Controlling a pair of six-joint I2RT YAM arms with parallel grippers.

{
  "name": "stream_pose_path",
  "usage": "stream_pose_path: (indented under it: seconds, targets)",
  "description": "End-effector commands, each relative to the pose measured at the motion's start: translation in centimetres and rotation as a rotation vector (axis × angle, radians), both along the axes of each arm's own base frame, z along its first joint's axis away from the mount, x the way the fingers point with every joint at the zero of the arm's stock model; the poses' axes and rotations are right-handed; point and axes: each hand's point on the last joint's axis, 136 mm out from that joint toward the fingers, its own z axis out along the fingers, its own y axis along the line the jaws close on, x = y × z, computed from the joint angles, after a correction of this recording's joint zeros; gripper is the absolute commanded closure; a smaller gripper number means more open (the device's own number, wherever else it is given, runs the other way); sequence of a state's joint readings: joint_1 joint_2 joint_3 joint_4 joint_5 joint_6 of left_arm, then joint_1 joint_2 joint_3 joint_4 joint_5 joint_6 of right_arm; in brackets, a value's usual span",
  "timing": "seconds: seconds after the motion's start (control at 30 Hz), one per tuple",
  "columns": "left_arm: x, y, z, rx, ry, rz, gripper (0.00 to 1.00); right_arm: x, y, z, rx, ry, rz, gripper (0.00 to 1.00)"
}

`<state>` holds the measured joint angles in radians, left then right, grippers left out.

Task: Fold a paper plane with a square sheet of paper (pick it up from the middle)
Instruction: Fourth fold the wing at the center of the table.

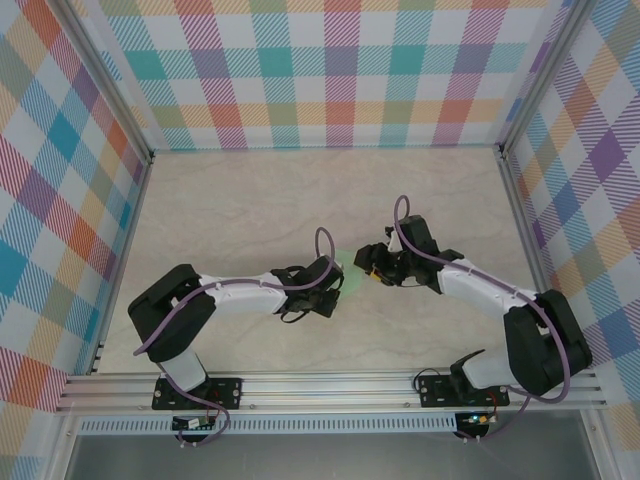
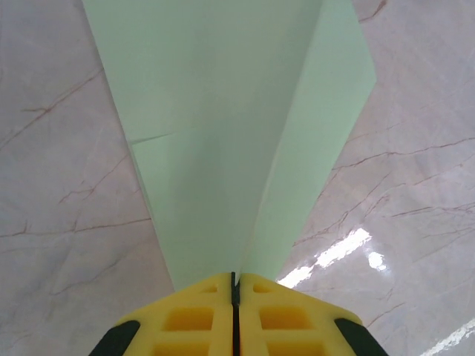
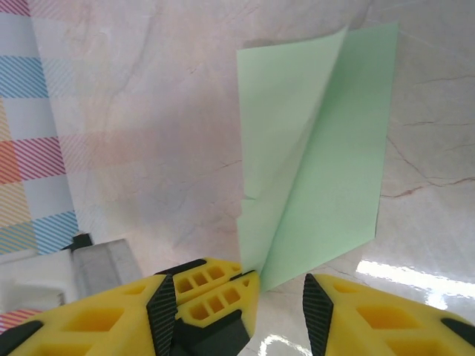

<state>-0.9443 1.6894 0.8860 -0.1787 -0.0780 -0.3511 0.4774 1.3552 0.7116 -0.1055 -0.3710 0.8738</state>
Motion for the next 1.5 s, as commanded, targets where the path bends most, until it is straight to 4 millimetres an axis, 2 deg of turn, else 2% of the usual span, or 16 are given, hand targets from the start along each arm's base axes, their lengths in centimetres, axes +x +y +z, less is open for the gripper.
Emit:
stream_pose_path:
  seconds: [0.0, 0.1, 0.43, 0.63, 0.87, 1.1, 1.47]
  targets:
    - [-0.5, 0.3, -0.7, -0.023, 0.052, 0.004, 0.92, -0.6, -0.1, -0.1, 0.003, -0.016, 0.023, 0.49]
    - [-0.4, 0.7, -0.8, -0.047, 0.064, 0.025, 0.92, -0.7, 0.4, -0.1, 0.025, -0.011, 0.056, 0.50]
    - [0.1, 1.7, -0.4, -0.191, 0.129, 0.083, 0.92, -0.8, 2.6, -1.2, 0.083, 0.024, 0.125, 0.68]
    - [0.2, 1.7, -0.6, -0.243, 0.175, 0.084, 0.91, -0.7, 3.9, -1.9, 0.088, 0.034, 0.154, 0.74]
    - [0.4, 1.6, 0.3, -0.285, 0.185, 0.081, 0.91, -0.9, 4.7, -2.4, 0.092, 0.036, 0.177, 0.73]
    - [0.4, 1.3, 0.6, -0.319, 0.213, 0.073, 0.91, -1.2, 7.1, -2.1, 0.119, 0.033, 0.251, 0.73]
    - [0.5, 1.4, 0.8, -0.353, 0.240, 0.068, 0.87, 0.4, 8.1, -3.6, 0.112, 0.050, 0.225, 0.78]
